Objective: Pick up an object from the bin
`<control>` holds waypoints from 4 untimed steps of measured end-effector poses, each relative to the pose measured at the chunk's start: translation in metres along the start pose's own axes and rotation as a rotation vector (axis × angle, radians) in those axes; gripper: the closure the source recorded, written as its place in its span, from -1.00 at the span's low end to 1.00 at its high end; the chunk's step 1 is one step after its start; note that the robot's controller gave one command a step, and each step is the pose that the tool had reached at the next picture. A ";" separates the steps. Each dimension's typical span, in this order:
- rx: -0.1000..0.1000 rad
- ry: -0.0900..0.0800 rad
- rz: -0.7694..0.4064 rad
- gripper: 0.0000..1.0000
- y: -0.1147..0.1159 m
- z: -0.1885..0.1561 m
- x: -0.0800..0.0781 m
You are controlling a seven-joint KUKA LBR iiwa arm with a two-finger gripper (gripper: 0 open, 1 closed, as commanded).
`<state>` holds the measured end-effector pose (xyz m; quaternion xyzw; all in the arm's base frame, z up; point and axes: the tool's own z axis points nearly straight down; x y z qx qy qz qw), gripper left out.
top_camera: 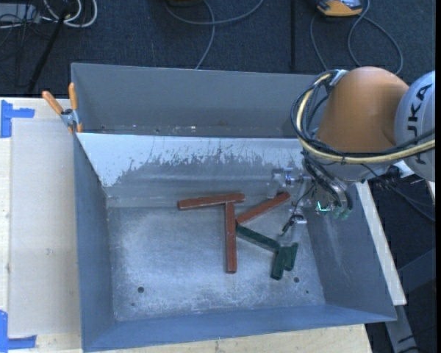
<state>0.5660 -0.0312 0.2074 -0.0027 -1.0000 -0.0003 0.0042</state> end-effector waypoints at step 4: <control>0.003 -0.017 -0.007 1.00 -0.067 0.002 0.024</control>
Offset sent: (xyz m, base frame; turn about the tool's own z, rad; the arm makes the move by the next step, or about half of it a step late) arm -0.0020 -0.0116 -0.1316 0.1027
